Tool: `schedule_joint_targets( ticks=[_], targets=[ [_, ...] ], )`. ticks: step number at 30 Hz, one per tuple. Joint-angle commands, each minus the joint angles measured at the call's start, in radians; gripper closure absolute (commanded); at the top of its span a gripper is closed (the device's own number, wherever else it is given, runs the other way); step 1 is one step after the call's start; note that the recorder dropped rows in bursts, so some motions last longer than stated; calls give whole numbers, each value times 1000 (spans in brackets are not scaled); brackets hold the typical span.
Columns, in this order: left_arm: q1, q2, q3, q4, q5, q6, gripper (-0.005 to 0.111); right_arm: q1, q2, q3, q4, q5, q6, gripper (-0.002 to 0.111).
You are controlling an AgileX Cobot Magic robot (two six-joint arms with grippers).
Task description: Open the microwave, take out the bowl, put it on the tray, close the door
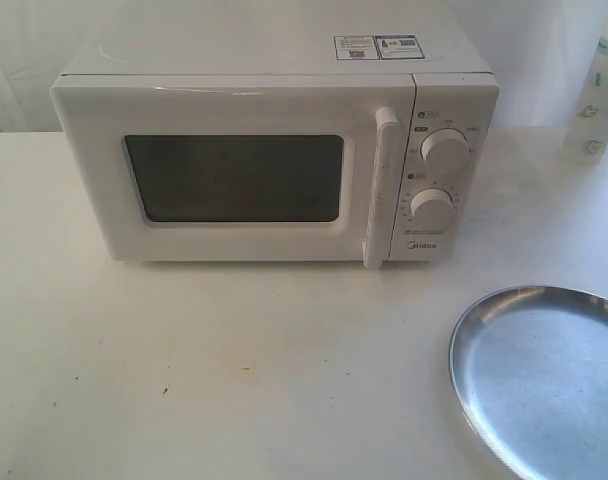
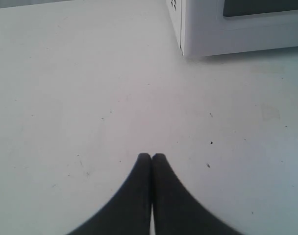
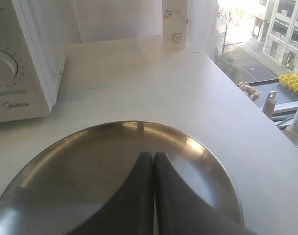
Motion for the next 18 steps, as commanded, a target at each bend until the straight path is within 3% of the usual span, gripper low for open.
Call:
schedule_joint_targets(
  ticks=[1,9,14,18],
  targets=[
    [-5,-2,-3,-12,2,0,107,-2,-6,1,-3,-2,3,108],
    [-5,-2,-3,-12,2,0,107,-2,-6,1,-5,-30,-15,108],
    [-5,-2,-3,-12,2,0,107,-2,-6,1,30,-227,25,108],
    [-5,-2,-3,-12,2,0,107,-2,-6,1,172,-421,245,108]
  ],
)
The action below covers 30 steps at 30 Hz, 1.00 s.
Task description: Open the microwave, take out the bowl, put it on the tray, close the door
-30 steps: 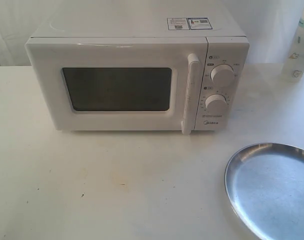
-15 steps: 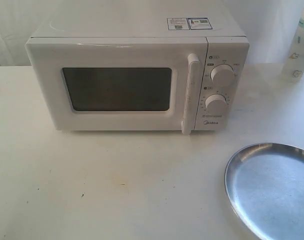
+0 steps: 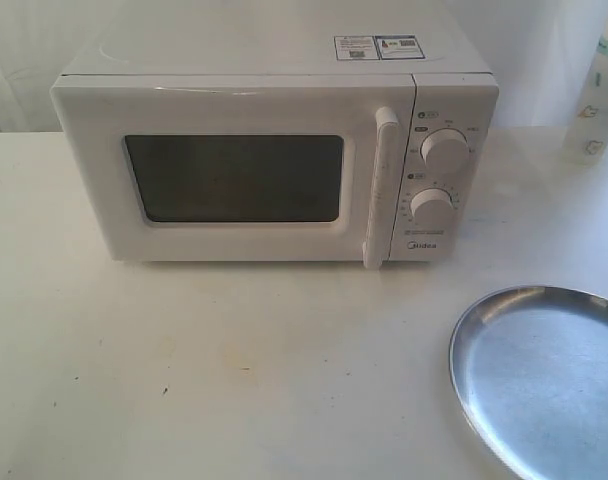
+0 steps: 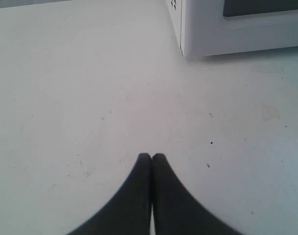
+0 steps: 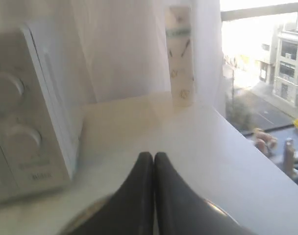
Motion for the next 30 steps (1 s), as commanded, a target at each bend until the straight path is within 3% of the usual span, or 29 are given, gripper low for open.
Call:
schedule_joint_targets(
  ticks=[1,5,9,12,13,14,15,18,24,27,30],
  targets=[
    [-5,-2,-3,-12,2,0,107,-2,-6,1,159,-270,265,108],
    [-5,-2,-3,-12,2,0,107,-2,-6,1,161,-575,443,108],
    [-5,-2,-3,-12,2,0,107,-2,51,-125,6,-621,458,108],
    [-5,-2,-3,-12,2,0,107,-2,256,-252,-333,-575,689,108],
    [-5,-2,-3,-12,2,0,107,-2,416,-300,-545,-575,765,108],
    [-5,-2,-3,-12,2,0,107,-2,597,-334,-819,-642,832,108],
    [-5,-2,-3,-12,2,0,107,-2,807,-350,-1059,-913,823,108],
    [-5,-2,-3,-12,2,0,107,-2,1090,-377,-1151,-1325,699,108],
    [-5,-2,-3,-12,2,0,107,-2,1525,-436,-1110,-1339,428,106],
    [-5,-2,-3,-12,2,0,107,-2,1603,-444,-1096,-1339,308,95],
    [-5,-2,-3,-12,2,0,107,-2,1658,-446,-1057,-1339,217,77]
  ],
)
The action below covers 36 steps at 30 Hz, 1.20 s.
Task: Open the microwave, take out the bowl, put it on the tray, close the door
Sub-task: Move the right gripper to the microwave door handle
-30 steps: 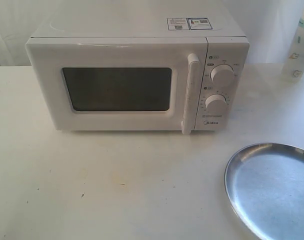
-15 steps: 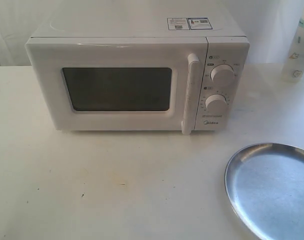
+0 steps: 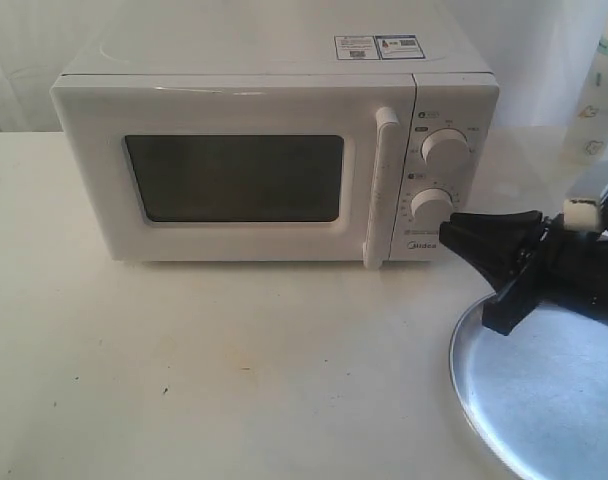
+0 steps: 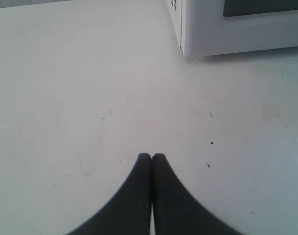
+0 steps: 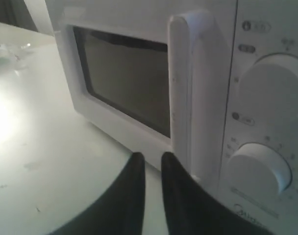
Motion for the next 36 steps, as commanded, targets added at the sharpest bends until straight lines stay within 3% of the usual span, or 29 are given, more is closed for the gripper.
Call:
schedule_joint_targets(
  ticks=[1,4,6,15,18,22,28,33,36],
  targets=[
    [-5,-2,-3,-12,2,0,107,-2,81,-10,64,-23,-139,69],
    [-5,-2,-3,-12,2,0,107,18,113,-38,92,-23,-140,49],
    [-5,-2,-3,-12,2,0,107,38,134,-55,85,-23,-140,44],
    [-5,-2,-3,-12,2,0,107,187,181,-125,187,-23,-206,47],
    [-5,-2,-3,-12,2,0,107,239,191,-152,288,103,-324,49],
    [-5,-2,-3,-12,2,0,107,281,251,-208,309,143,-330,50],
    [-5,-2,-3,-12,2,0,107,306,318,-272,351,174,-330,68],
    [-5,-2,-3,-12,2,0,107,312,331,-281,348,179,-334,108],
    [-5,-2,-3,-12,2,0,107,312,331,-281,321,180,-334,108]
  ],
)
